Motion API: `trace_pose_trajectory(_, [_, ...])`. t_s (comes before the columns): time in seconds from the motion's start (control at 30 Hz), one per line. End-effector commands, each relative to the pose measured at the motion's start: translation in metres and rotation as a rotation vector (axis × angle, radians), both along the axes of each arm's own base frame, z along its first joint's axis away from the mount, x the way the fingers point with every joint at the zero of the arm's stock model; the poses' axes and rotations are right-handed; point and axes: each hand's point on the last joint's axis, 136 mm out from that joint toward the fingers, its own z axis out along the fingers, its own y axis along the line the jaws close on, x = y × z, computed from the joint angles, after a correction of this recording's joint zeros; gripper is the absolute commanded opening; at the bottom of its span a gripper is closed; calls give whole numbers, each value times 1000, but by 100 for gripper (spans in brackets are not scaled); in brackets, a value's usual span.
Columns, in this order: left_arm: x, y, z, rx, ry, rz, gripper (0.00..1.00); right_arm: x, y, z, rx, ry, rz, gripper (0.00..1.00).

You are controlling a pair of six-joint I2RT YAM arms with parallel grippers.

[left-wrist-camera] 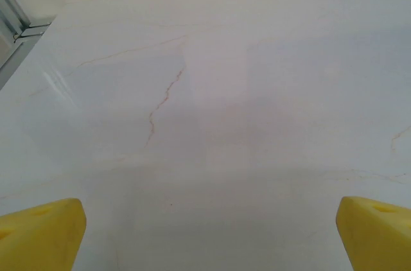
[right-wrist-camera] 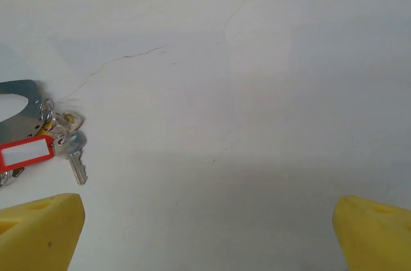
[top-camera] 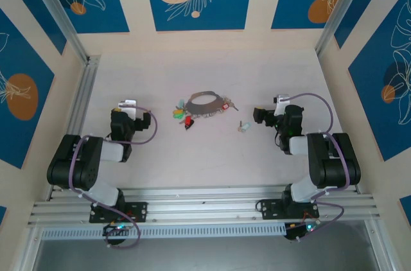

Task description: Put the keys on the keyring

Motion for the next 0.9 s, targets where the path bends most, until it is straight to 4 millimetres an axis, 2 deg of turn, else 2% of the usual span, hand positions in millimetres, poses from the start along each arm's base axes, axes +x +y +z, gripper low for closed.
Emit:
trace_pose_trajectory(0.0, [6,1,6,5,-19,-9,100,9,-2,14,-6,-50,0,99])
trace_pose_trajectory(0.8, [6,2,5,-3,-15,-9,100,9,-2,13,-16,-46,-7,99])
trace_pose_trajectory(0.87, [5,-3,10,3,-22,-35,100,9,-11,14,-31,-53,-67,99])
